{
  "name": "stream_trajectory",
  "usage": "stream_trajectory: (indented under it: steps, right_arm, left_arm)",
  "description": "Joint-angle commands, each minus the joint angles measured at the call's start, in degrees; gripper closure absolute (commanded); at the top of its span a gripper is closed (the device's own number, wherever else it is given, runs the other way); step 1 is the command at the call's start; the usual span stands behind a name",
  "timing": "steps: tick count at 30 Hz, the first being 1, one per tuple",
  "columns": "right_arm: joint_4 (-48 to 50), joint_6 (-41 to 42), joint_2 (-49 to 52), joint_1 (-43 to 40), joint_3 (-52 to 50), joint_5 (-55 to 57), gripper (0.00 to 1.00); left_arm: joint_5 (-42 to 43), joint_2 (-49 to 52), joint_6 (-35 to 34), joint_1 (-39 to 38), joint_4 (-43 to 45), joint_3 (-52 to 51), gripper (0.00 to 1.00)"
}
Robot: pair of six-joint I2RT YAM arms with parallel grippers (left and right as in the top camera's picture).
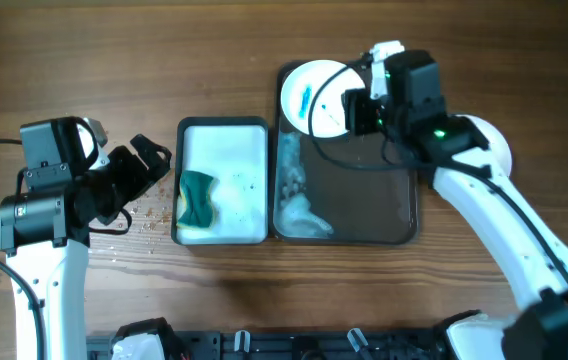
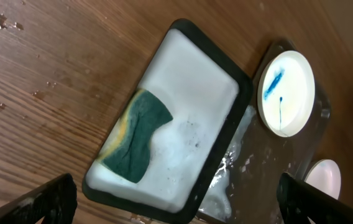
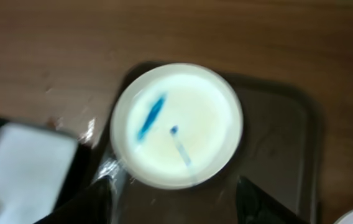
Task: Clean dirty plates on tray and stack at the side
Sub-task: 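Grasp the blue-streaked plate rim with the right gripper and slide it forward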
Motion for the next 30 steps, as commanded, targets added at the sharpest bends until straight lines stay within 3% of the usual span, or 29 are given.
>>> stream_trajectory:
  steps: [1,8,13,16,18,25,30]
  right_arm:
    - [5.09,-0.48,8.94,-2.43,0.55,8.41,0.23]
    - [15.74,-0.48,22.99,-5.77,0.55,2.99,0.24]
    - [16.96,0.0,28.02,-5.77,0.55,2.1,0.39]
    - [17.46,0.13,30.38,-5.77,0.55,-0.96,0.54]
    - [17.38,0.09,30.27,-5.77,0.55,-1.73,0.96]
    - [8.9,0.31,15.72,-5.77,0.55,-1.7,0.96]
    - [-2.32,8.13,0.66,-5.77,0.55,0.28,0.96]
  left_arm:
    - [-0.57,-0.31,0.31,0.42,0.0,0.9,0.0]
    - [-0.57,-0.31,0.31,0.42,0.0,0.9,0.0]
    - [-0.57,-0.31,0.31,0.42,0.0,0.9,0.0]
    - [-0.57,-0.31,0.31,0.42,0.0,0.9,0.0]
    - [-0.57,-0.31,0.31,0.42,0.0,0.9,0.0]
    - [-0.57,-0.31,0.31,0.42,0.0,0.9,0.0]
    - [-0.57,-0.31,0.31,0.42,0.0,0.9,0.0]
